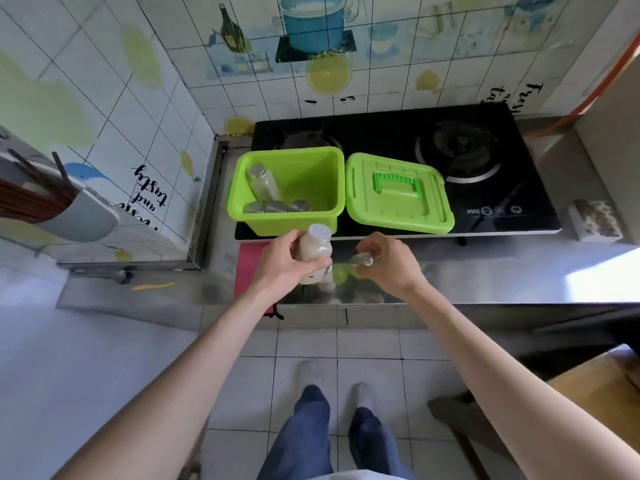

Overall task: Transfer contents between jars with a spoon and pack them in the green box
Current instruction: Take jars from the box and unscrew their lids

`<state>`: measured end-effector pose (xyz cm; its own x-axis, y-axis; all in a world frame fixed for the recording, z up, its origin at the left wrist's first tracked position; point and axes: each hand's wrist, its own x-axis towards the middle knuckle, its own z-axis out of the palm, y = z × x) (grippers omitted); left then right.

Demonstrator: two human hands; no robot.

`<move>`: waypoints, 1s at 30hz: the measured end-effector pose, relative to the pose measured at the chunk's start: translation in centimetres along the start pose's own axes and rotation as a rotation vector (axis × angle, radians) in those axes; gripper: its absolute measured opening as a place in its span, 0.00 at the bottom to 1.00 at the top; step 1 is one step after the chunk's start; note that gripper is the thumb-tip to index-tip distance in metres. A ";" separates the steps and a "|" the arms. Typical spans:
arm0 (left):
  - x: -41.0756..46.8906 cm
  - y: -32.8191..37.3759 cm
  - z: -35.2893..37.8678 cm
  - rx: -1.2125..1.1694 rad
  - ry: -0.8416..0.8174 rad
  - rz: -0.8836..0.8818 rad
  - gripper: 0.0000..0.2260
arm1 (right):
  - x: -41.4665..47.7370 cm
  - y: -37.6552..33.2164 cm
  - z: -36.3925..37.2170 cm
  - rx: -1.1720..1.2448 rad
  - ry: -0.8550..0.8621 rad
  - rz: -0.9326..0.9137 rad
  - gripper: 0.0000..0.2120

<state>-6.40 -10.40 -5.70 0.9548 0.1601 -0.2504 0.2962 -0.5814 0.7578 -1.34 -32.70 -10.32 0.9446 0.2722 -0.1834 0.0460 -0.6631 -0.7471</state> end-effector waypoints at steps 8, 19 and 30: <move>-0.4 -2.2 0.3 -0.043 -0.026 -0.028 0.22 | 1.8 2.6 5.0 -0.215 0.022 0.106 0.17; -0.4 -4.9 0.7 -0.040 -0.044 -0.087 0.22 | 5.9 4.6 8.8 -0.384 0.009 0.101 0.23; -0.2 -5.8 1.0 -0.063 -0.020 -0.113 0.20 | 6.9 6.6 9.9 -0.381 -0.004 0.126 0.24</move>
<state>-8.32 -7.88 -10.66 0.9147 0.2060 -0.3477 0.4036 -0.5095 0.7599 2.28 -28.28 -22.83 0.9492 0.1745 -0.2617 0.0479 -0.9025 -0.4281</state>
